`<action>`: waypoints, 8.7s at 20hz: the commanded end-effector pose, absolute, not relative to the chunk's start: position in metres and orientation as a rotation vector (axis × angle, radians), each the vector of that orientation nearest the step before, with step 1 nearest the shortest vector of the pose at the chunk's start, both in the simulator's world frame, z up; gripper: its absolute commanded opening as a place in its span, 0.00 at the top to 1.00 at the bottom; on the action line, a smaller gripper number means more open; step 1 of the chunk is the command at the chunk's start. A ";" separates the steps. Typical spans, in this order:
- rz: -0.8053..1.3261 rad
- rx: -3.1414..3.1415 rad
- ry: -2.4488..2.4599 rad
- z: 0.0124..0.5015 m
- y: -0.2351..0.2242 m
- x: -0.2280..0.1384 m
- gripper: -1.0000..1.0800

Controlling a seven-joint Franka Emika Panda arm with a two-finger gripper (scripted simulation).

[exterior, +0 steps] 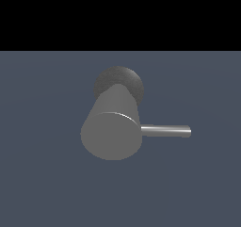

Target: Turn on the faucet by rotating a designated handle.

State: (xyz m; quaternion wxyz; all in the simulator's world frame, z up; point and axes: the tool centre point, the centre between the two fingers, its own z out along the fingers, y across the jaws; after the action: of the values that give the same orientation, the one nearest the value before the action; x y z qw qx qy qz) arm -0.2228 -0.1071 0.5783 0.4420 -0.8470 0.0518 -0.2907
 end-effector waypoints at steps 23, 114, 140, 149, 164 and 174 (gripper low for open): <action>-0.919 -1.049 0.533 0.519 -0.290 -0.217 1.00; -0.021 0.044 1.570 0.090 -0.141 -0.170 1.00; -0.027 0.048 1.592 0.147 -0.144 -0.170 1.00; -0.024 0.045 1.580 0.177 -0.135 -0.170 1.00; -0.030 0.056 1.607 0.193 -0.127 -0.171 1.00; -0.025 0.049 1.589 0.223 -0.106 -0.169 1.00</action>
State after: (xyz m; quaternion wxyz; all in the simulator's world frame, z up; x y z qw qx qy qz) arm -0.1748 -0.1250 0.1990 0.6815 0.0341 0.7307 -0.0211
